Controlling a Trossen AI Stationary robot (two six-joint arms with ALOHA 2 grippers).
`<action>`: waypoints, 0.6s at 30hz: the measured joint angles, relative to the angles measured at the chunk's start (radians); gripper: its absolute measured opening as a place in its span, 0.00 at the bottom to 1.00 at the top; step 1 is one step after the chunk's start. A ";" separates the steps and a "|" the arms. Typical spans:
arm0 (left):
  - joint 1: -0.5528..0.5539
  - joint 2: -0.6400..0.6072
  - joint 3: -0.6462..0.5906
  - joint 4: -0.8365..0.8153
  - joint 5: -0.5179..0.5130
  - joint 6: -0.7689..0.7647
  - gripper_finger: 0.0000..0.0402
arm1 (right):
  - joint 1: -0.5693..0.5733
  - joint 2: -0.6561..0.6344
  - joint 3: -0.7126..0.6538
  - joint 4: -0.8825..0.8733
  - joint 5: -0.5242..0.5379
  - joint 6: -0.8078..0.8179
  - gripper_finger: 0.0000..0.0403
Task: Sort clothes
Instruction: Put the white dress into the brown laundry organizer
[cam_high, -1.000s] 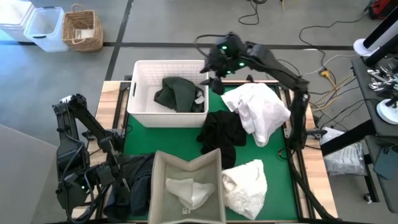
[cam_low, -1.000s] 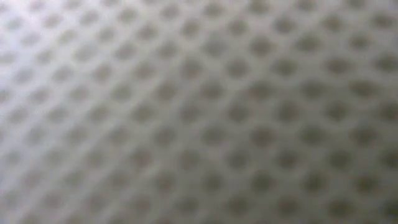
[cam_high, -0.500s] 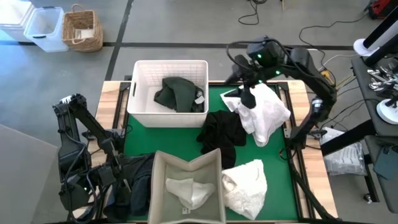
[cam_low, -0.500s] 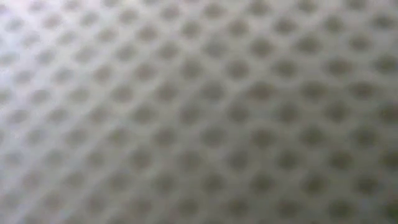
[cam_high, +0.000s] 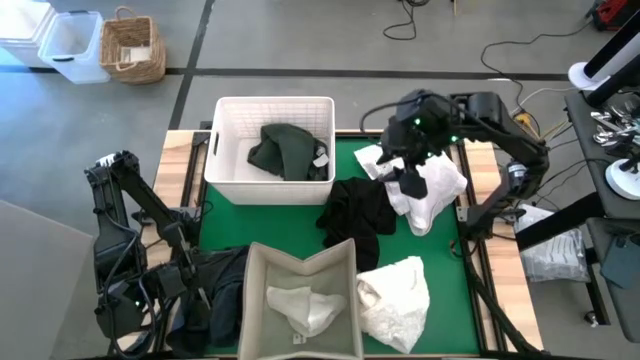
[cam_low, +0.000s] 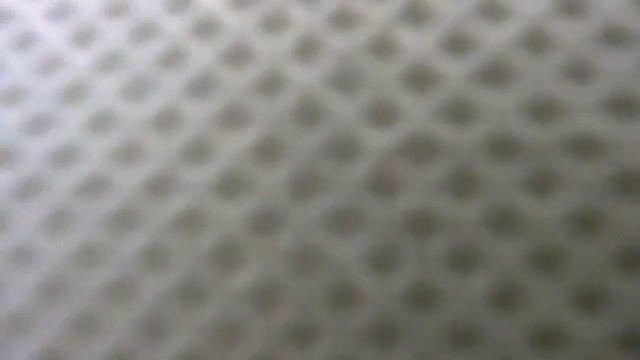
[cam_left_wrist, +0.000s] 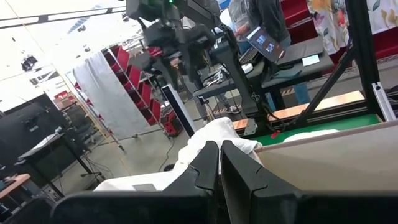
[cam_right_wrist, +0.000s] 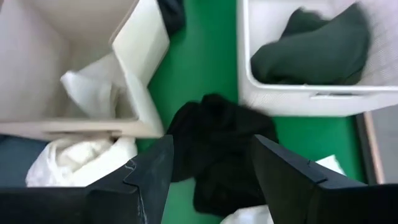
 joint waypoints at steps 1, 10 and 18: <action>0.000 0.000 0.000 0.000 0.000 -0.001 0.00 | 0.009 -0.006 -0.024 0.001 0.000 0.008 0.51; 0.000 0.000 0.000 0.000 0.000 -0.010 0.00 | 0.077 -0.113 -0.297 0.036 0.000 0.071 0.51; 0.000 0.000 0.000 0.000 0.000 -0.023 0.00 | 0.121 -0.289 -0.581 0.146 0.001 0.169 0.51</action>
